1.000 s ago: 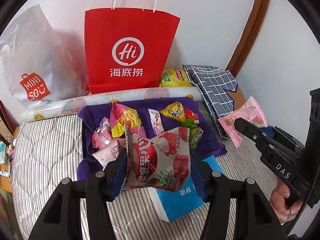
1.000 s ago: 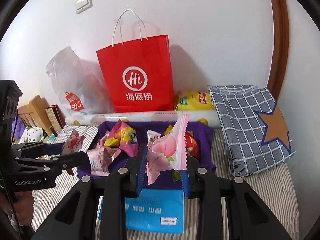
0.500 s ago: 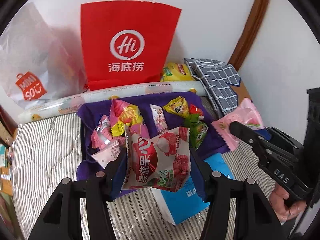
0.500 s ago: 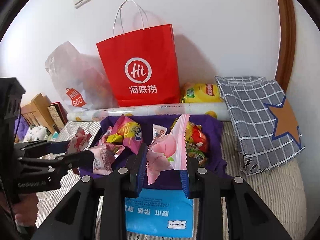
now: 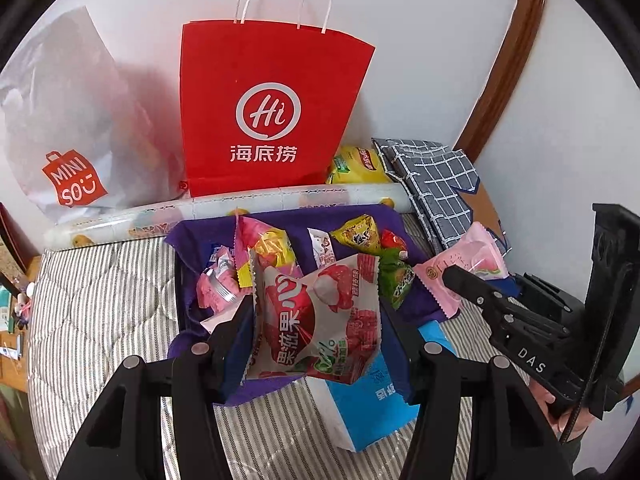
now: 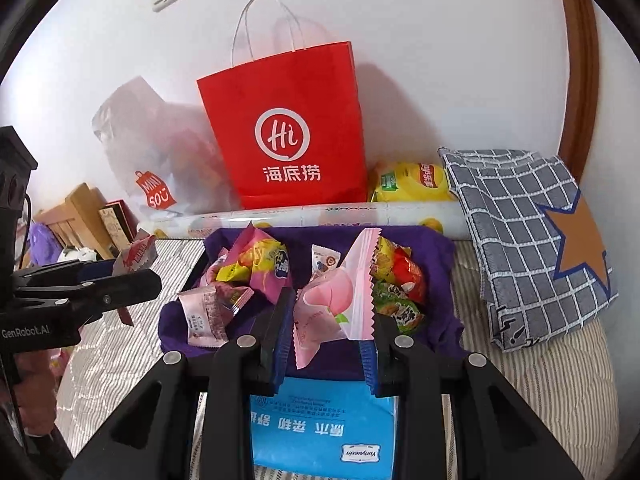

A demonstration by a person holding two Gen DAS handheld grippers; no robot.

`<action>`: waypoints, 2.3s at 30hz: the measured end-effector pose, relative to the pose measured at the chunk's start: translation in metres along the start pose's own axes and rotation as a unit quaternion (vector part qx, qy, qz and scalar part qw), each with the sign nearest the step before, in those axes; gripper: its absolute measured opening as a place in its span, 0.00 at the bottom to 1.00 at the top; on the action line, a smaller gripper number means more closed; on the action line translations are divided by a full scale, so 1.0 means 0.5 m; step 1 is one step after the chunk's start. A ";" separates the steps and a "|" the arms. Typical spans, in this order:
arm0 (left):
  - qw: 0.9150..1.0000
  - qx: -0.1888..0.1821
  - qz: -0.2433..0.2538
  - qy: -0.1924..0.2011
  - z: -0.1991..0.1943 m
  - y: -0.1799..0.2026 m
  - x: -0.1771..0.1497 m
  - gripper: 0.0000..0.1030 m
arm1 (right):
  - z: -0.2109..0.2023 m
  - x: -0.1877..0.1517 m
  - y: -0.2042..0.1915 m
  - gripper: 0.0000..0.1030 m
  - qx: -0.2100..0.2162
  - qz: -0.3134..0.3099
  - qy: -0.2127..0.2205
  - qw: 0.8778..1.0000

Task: Organize snacks
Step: 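Carry the peach candy and fruit bag over the purple towel with both grippers, then lower both packets onto the towel and open both grippers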

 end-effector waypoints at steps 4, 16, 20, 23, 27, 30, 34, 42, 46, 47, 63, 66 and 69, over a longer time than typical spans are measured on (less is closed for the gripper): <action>1.000 0.005 0.002 0.002 0.005 -0.001 0.005 0.54 | 0.002 0.007 0.002 0.29 0.001 -0.001 0.006 1.000; 1.000 0.014 -0.014 -0.012 0.053 -0.040 0.026 0.54 | 0.069 0.013 0.010 0.30 0.013 0.001 -0.013 1.000; 0.999 0.013 -0.021 -0.027 0.077 -0.055 0.019 0.54 | 0.099 0.008 -0.002 0.30 0.024 -0.005 -0.024 0.999; 0.999 0.016 -0.017 -0.035 0.094 -0.055 0.016 0.54 | 0.125 0.002 -0.014 0.30 0.031 -0.012 -0.037 0.999; 0.999 0.015 -0.013 -0.041 0.110 -0.051 0.015 0.54 | 0.148 -0.006 -0.022 0.30 0.039 -0.013 -0.049 0.998; 0.999 0.018 -0.012 -0.047 0.123 -0.048 0.016 0.54 | 0.160 -0.009 -0.023 0.30 0.043 -0.015 -0.056 0.997; 0.998 0.022 -0.013 -0.050 0.139 -0.049 0.019 0.54 | 0.172 -0.014 -0.024 0.30 0.044 -0.021 -0.067 0.997; 0.998 0.023 -0.020 -0.057 0.163 -0.057 0.031 0.54 | 0.196 -0.027 -0.022 0.31 0.050 -0.022 -0.087 0.995; 0.998 0.022 -0.017 -0.064 0.181 -0.056 0.034 0.54 | 0.211 -0.032 -0.031 0.31 0.053 -0.034 -0.098 0.993; 0.998 0.023 -0.016 -0.064 0.185 -0.056 0.036 0.54 | 0.215 -0.034 -0.032 0.31 0.054 -0.033 -0.101 0.993; 0.996 0.024 -0.008 -0.081 0.243 -0.051 0.039 0.57 | 0.260 -0.049 -0.031 0.31 0.067 -0.026 -0.137 0.988; 0.997 0.024 -0.009 -0.079 0.246 -0.053 0.040 0.58 | 0.268 -0.052 -0.034 0.31 0.062 -0.030 -0.147 0.987; 0.997 0.023 -0.009 -0.077 0.247 -0.054 0.040 0.59 | 0.271 -0.054 -0.033 0.31 0.063 -0.028 -0.150 0.986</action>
Point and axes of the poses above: each gripper's, at about its wrist camera, not at the fingertips, and z roughly the way its jaws point, y to its right, x to its top, the point moved 3 cm from there along z, roughly the way its jaws point, and after that the axes turned 15 degrees about -z, right-handed, at the moved point
